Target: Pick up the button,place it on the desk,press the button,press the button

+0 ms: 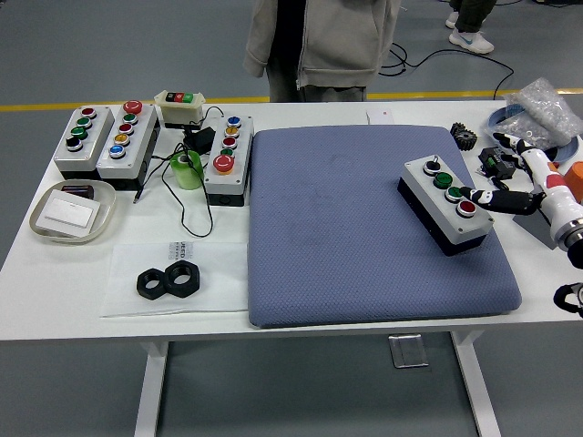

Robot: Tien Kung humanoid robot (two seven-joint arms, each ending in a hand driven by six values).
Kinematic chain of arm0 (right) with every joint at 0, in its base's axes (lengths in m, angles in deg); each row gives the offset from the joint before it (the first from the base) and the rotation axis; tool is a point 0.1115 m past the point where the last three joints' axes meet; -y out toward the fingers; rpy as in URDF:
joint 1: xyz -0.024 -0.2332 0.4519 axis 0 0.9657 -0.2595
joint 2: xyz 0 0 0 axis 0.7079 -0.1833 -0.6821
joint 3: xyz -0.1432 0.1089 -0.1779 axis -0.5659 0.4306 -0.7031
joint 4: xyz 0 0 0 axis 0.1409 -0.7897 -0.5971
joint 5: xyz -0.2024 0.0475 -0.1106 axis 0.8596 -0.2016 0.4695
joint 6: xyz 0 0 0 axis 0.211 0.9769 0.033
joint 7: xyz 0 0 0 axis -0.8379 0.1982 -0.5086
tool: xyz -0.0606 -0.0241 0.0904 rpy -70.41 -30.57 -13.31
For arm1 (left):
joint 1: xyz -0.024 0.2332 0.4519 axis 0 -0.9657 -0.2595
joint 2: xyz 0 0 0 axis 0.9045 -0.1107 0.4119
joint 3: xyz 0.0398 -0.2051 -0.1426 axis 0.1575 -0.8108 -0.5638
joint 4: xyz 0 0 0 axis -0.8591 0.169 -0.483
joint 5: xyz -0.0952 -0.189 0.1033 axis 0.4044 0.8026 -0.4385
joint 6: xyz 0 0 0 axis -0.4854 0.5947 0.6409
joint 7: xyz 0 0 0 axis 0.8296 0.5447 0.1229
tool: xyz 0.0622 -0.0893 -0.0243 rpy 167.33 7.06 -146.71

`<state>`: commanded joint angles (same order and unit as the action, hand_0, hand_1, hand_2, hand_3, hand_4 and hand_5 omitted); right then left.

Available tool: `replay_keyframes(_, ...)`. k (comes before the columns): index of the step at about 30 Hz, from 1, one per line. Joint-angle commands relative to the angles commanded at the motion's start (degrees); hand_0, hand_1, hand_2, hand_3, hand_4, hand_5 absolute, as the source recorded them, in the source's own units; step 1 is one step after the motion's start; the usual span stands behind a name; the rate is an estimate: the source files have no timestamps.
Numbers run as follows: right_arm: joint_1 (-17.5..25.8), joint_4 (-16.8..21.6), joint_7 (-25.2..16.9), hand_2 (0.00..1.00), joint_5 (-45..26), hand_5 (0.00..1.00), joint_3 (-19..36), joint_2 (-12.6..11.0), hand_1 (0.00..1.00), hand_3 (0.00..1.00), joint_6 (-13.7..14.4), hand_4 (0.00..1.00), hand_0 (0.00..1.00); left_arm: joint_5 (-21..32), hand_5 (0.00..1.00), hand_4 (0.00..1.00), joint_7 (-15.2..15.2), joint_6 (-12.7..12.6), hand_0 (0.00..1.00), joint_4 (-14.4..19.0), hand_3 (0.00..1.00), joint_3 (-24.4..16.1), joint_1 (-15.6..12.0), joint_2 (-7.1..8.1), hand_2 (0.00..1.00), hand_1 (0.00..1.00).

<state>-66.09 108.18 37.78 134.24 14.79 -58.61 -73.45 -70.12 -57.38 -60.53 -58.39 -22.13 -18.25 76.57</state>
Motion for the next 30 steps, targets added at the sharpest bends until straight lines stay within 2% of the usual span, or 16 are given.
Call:
replay_keyframes(8,-1.8,-3.8,1.2,0.998,15.1,0.277,-3.4,3.1,0.939,0.991,0.9,0.998,0.998,-0.3,0.998,0.631,-0.1,0.0,0.742,0.0,0.83,-0.2,0.1,0.09,0.87,0.828)
replay_keyframes(17,-2.4,-6.3,1.8,0.998,12.5,0.285,-4.1,5.1,0.939,0.994,1.3,0.998,0.998,-0.5,0.998,0.631,-0.2,-0.1,0.74,0.0,0.83,-0.3,0.3,0.19,0.87,0.828)
replay_keyframes(29,-4.1,-12.4,3.8,0.998,10.0,0.297,-4.8,7.5,0.93,0.985,1.1,0.998,0.998,-0.7,0.998,0.631,-0.3,-0.1,0.742,0.1,0.83,-0.6,0.3,0.15,0.871,0.827)
replay_keyframes(30,-4.3,-12.7,4.1,0.953,10.2,0.301,-4.8,7.5,0.867,0.956,1.0,0.998,0.967,-0.8,0.998,0.631,-0.3,-0.1,0.738,0.1,0.83,-0.6,0.3,0.16,0.871,0.827)
